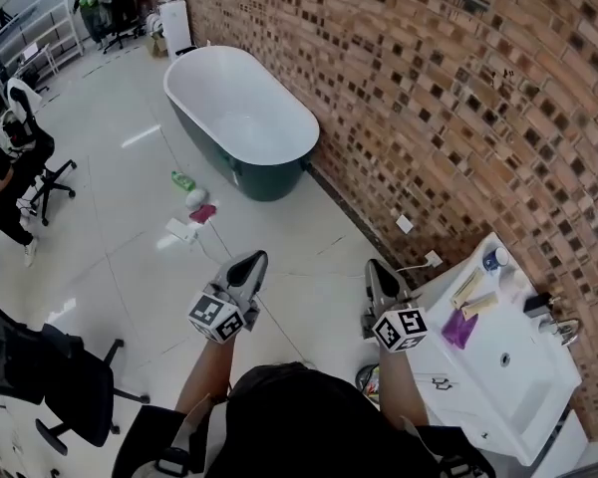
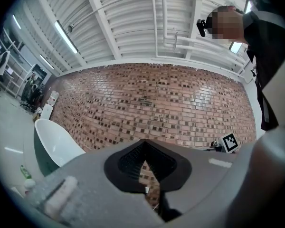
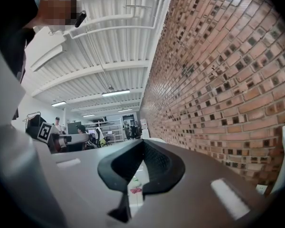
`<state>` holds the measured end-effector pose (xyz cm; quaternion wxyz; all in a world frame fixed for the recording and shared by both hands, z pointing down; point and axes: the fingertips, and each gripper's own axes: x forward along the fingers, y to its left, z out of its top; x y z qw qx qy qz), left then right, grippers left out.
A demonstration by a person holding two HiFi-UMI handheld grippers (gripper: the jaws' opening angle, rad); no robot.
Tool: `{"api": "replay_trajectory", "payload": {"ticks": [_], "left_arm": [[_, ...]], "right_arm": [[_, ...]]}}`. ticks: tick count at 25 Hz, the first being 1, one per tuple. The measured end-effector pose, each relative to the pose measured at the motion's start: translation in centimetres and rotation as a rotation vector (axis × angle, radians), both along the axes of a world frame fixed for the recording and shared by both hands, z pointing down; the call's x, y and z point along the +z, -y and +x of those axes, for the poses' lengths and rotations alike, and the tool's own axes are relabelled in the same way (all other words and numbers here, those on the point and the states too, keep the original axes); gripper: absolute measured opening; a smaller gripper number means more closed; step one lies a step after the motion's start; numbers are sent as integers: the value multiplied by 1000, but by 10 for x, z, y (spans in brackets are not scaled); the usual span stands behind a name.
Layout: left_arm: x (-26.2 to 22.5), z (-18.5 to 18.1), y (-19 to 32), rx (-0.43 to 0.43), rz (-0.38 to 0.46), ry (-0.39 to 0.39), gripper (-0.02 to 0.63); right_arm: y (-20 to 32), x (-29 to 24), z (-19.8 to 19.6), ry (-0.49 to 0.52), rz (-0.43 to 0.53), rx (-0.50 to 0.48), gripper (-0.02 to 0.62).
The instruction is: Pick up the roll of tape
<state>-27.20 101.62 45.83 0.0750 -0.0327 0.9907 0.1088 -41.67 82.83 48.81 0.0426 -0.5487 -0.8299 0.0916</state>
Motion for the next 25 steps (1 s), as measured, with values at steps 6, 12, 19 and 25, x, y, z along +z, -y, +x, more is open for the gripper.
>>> {"api": "replay_trajectory", "payload": {"ticks": [6, 12, 19, 25], "left_arm": [[6, -14, 2, 101, 1, -8, 2], [5, -36, 19, 229, 20, -2, 2], [-2, -59, 70, 438, 12, 10, 2], [6, -65, 118, 583, 39, -9, 2]], "right_arm": [[20, -2, 5, 8, 11, 115, 5], [57, -8, 14, 17, 13, 277, 5], [121, -9, 43, 19, 25, 466, 5], [178, -5, 72, -1, 49, 620, 5]]}}
